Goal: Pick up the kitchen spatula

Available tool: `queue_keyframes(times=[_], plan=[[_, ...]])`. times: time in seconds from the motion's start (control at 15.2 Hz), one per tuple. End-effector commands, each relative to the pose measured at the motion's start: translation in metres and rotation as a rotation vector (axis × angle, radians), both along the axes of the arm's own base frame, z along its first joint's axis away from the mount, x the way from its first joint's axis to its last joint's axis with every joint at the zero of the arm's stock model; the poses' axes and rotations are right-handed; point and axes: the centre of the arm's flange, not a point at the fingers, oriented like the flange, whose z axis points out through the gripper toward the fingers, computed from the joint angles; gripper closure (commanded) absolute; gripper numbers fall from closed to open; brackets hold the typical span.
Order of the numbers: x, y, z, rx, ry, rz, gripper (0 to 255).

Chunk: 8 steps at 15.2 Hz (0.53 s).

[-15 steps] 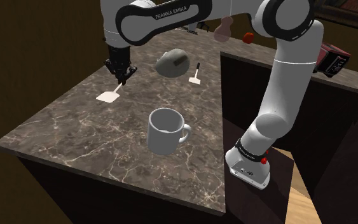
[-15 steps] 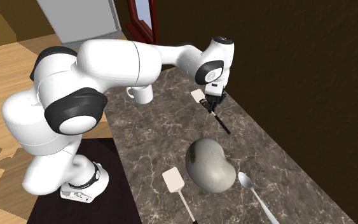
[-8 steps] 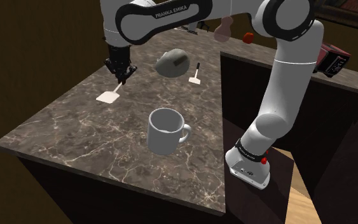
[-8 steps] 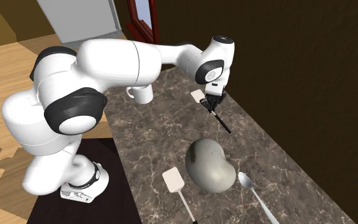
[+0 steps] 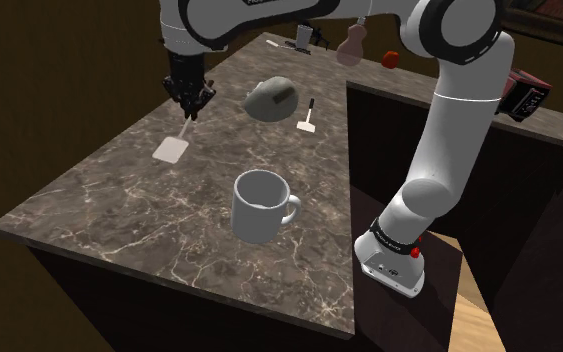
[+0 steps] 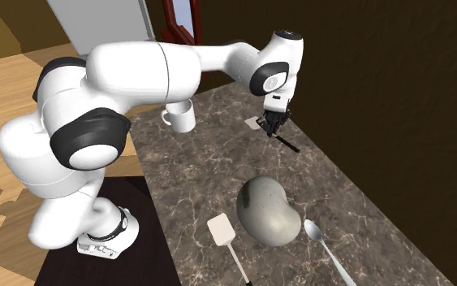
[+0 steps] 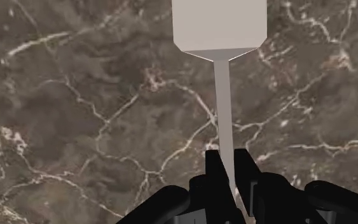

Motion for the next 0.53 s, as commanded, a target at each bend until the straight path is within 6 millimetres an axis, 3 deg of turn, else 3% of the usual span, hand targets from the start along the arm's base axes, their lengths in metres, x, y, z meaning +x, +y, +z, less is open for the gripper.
queue_keyframes(times=[0.0, 0.33, 0.46], plan=[[0.000, 0.000, 0.010, 0.000, 0.000, 0.000, 255], [0.000, 0.000, 0.037, 0.000, 0.000, 0.000, 255], [0.000, 0.000, 0.037, 0.000, 0.000, 0.000, 255]])
